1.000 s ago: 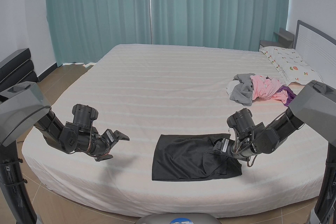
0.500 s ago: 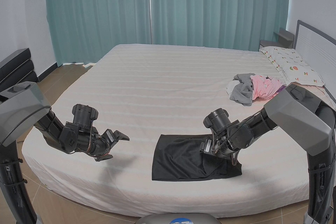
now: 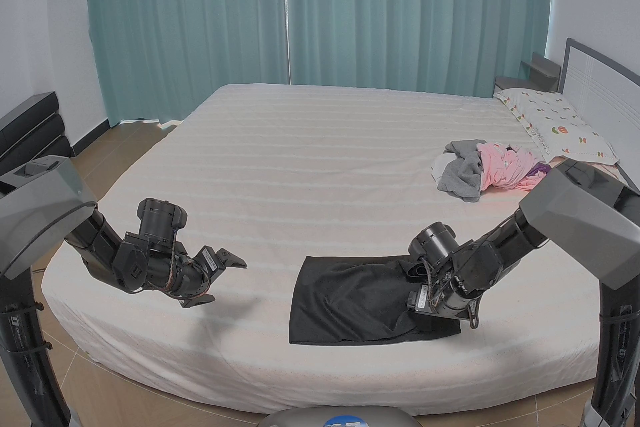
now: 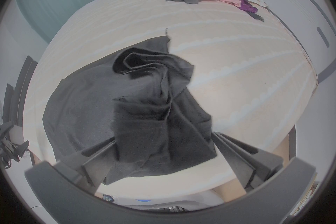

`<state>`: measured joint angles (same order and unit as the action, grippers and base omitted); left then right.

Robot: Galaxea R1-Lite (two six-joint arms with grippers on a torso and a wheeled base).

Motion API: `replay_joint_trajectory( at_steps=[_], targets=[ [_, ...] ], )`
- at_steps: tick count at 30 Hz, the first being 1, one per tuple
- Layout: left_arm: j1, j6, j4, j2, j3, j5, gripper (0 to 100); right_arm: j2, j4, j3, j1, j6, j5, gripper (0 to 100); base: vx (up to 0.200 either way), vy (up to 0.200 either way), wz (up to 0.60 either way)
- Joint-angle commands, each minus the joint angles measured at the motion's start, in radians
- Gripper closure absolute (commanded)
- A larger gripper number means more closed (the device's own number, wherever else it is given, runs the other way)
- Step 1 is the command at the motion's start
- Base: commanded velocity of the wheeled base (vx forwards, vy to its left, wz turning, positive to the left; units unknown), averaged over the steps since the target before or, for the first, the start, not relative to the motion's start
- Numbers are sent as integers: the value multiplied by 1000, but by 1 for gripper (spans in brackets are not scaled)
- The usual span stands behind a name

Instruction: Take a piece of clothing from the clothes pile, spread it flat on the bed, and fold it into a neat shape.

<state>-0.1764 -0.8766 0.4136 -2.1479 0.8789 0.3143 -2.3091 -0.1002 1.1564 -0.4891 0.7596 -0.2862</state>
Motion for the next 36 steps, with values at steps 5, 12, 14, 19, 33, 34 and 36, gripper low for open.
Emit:
replay_joint_trajectory(
  at_steps=[5,12,14,19,33,34,36],
  targets=[
    [0,-1,1,-1,0,0,0,189,112,-261,50,-32,4,0,0,0,0],
    [0,-1,1,-1,0,-1,0,218,359,-438,73,-34,16,0,0,0,0],
    [0,-1,1,-1,0,-1,0,218,441,-458,75,-34,44,0,0,0,0],
    [-2,-1,1,-1,0,-1,0,209,548,-461,80,-26,121,0,0,0,0],
    [0,-1,1,-1,0,-1,0,88,583,-405,107,-108,194,100,0,0,0],
    [0,-1,1,-1,0,-1,0,93,583,-417,113,-118,194,100,0,0,0],
    [0,-1,1,-1,0,-1,0,108,591,-448,119,-126,193,100,0,0,0]
  ],
)
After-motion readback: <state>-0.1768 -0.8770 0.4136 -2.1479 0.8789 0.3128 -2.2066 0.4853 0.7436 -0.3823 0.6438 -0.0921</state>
